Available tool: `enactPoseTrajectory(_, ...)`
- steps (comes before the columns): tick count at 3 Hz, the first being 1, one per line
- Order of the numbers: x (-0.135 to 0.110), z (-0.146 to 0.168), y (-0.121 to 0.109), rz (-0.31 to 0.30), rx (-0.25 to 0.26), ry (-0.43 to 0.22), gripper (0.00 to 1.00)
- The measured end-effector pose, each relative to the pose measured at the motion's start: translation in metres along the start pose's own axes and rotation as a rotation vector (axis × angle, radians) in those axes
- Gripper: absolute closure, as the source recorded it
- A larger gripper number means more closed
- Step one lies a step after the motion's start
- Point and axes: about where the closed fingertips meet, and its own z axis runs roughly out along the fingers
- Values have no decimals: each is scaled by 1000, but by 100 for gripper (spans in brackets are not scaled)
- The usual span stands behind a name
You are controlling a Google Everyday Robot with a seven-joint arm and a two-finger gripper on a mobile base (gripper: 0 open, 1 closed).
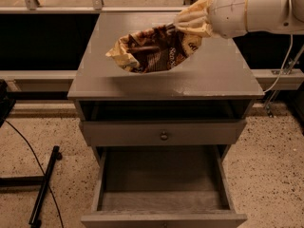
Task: Pick brown chip bag from middle drawer and place on counter
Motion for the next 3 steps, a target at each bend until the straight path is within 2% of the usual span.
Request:
enactPoseTrajectory(1, 6, 3, 4, 44, -1, -1, 100)
enactPoseTrajectory(2, 14, 5, 7, 105, -3, 34, 82)
enactPoseTrajectory(3, 20, 4, 8, 163, 37, 68, 58)
